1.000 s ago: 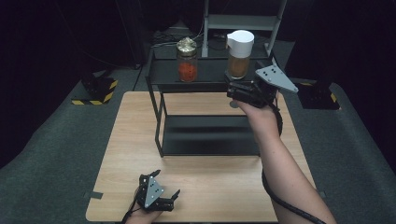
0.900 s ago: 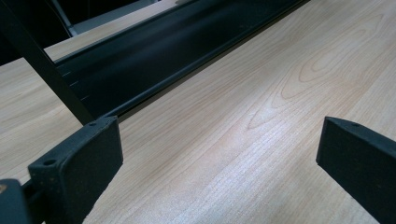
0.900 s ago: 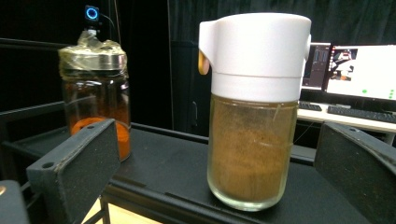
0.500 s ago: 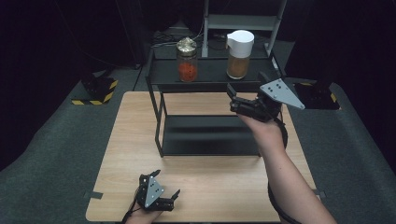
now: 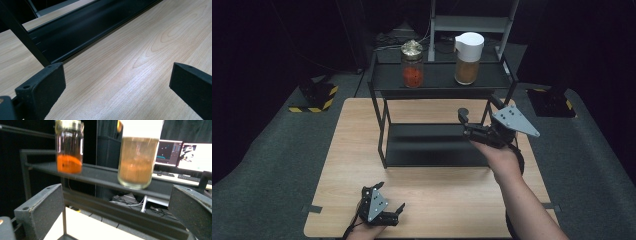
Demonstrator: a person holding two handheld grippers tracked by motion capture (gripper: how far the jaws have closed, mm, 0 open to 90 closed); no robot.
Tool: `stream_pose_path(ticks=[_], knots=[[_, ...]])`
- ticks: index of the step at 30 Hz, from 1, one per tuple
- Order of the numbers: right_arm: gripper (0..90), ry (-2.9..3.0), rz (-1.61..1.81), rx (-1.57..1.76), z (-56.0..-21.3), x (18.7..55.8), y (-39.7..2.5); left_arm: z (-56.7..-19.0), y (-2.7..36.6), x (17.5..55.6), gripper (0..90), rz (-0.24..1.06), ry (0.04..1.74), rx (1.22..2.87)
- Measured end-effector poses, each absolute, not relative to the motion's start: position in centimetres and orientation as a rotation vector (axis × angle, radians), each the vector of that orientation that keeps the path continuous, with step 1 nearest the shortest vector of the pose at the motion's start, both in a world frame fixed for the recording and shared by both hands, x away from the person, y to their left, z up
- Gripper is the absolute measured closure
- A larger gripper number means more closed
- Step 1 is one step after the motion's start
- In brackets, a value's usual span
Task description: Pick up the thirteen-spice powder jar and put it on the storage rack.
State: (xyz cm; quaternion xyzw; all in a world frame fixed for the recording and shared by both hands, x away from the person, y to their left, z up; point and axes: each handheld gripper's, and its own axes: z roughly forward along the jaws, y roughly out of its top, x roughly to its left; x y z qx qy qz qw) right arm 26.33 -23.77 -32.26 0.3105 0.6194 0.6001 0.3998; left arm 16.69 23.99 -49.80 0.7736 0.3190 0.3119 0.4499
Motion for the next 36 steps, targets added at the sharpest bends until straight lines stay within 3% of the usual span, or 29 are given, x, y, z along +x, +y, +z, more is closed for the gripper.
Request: stream_pose_path(ticks=[36], knots=[[0.0,1.746,1.396,0.865,-42.9,22.3,-26.1,-50.0,23.8,16.3,0.7,0.796,0.782,1.905]])
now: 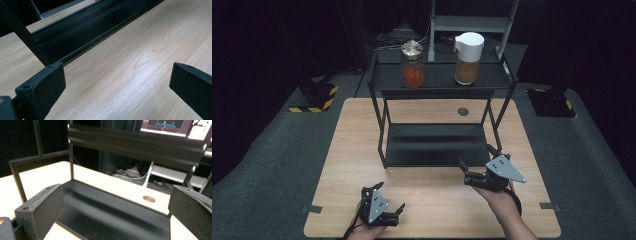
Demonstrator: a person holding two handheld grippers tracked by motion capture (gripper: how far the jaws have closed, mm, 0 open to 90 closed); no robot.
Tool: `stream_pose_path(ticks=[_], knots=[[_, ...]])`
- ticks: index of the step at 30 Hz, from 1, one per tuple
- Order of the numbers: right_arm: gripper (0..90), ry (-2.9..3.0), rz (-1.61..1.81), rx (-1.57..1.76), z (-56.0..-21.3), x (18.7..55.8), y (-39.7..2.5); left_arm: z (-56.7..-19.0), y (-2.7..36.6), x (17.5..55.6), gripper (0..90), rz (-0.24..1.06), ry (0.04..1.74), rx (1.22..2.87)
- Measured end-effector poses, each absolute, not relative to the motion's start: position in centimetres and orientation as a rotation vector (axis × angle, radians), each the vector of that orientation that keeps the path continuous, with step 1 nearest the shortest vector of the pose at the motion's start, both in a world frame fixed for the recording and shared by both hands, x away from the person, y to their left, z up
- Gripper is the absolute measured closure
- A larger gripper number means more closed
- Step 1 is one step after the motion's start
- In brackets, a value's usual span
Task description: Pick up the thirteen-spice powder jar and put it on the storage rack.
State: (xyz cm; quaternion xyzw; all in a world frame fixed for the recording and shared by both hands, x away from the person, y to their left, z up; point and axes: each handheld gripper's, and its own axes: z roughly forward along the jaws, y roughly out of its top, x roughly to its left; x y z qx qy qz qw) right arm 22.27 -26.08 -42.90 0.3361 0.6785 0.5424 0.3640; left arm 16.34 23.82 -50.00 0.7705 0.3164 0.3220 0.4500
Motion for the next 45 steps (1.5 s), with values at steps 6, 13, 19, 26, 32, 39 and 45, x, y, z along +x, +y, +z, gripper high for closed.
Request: stream_pose_path(ticks=[6,13,19,26,32,39,45], knots=[[0.0,1.776,1.362,0.908,-44.4,22.0,-26.7,-50.0,23.8,16.4,0.6,0.794,0.785,1.904],[0.0,1.818,1.307,0.938,-45.9,21.6,-27.2,-50.0,23.8,16.3,0.7,0.797,0.784,1.904],[0.0,1.853,1.255,0.964,-47.2,21.3,-27.5,-50.0,23.8,16.3,0.7,0.799,0.785,1.903],[0.0,1.883,1.208,1.002,-48.5,20.8,-28.3,-50.0,23.7,16.3,0.7,0.802,0.787,1.903],[0.0,1.911,1.145,1.002,-49.2,20.3,-28.8,-50.0,23.6,16.2,0.7,0.808,0.785,1.906],[0.0,1.945,1.046,0.904,-49.2,19.5,-28.6,-50.0,23.5,16.2,0.6,0.818,0.783,1.910],[0.0,1.986,0.992,0.857,-48.9,19.4,-28.2,-50.0,23.3,16.1,0.6,0.827,0.781,1.916]])
